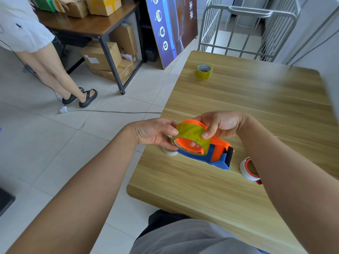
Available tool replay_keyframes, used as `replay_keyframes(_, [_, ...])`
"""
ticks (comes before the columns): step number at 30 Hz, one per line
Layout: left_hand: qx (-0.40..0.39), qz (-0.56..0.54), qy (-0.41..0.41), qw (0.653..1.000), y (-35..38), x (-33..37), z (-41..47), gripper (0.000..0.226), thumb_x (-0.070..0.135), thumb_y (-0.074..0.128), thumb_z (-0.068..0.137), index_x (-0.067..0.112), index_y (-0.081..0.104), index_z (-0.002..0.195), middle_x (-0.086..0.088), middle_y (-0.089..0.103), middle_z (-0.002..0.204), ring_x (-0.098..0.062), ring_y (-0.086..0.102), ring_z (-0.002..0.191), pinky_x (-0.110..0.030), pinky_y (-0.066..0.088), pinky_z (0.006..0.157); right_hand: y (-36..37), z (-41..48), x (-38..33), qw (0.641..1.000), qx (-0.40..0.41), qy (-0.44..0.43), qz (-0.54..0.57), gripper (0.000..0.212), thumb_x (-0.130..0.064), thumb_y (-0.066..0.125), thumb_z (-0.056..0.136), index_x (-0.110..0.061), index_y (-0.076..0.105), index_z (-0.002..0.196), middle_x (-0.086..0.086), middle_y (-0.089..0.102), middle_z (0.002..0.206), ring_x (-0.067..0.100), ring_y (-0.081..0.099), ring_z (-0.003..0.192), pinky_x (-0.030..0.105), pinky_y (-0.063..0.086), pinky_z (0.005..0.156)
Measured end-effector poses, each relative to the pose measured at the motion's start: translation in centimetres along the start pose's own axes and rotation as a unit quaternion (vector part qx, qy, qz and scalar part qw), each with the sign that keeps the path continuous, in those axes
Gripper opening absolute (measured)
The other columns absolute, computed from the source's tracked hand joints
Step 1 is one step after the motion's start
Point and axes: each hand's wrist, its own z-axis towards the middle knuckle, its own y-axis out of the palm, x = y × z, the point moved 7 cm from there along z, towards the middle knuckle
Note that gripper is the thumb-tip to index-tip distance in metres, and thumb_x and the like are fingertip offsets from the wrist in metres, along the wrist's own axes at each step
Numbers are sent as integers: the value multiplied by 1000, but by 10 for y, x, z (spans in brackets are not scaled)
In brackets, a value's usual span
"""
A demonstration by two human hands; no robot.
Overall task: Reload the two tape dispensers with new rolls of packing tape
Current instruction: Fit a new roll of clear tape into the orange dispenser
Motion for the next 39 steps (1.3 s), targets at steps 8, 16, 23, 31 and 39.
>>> replay_keyframes(8, [29,24,4,999,6,8,1,59,29,70,63,4,52,113,-20,60,110,-32,63,101,-48,54,86,-14,6,-1,995,81,8,57,42,-9,63,66,-4,62,108,13,69,74,23,67,68,31,55,65])
replay_keyframes(16, [41,4,25,999,8,12,3,29,17,64,70,8,56,96,-14,63,100,-26,64,95,-38,57,82,-21,2,4,988,134,0,82,39,-8,50,66,-4,66,102,15,69,70,23,66,62,28,55,60])
replay_keyframes(23, [41,6,31,999,9,13,2,25,13,58,76,7,57,100,-12,65,98,-24,66,93,-34,57,81,-21,0,5,987,139,0,81,41,-8,50,65,-1,64,103,15,69,70,23,66,61,28,54,59])
replay_keyframes(31, [47,40,20,998,16,15,-1,49,10,54,75,-5,49,121,-17,61,104,-29,63,97,-39,56,85,-18,2,10,990,124,7,70,41,-8,54,62,-3,66,101,17,68,72,25,65,65,32,54,65])
replay_keyframes(39, [58,65,4,996,14,13,-7,55,20,61,79,-4,48,127,-22,60,115,-35,61,106,-51,50,93,-20,0,8,988,131,-4,82,37,-11,56,61,-10,73,95,14,69,72,24,66,64,29,55,63])
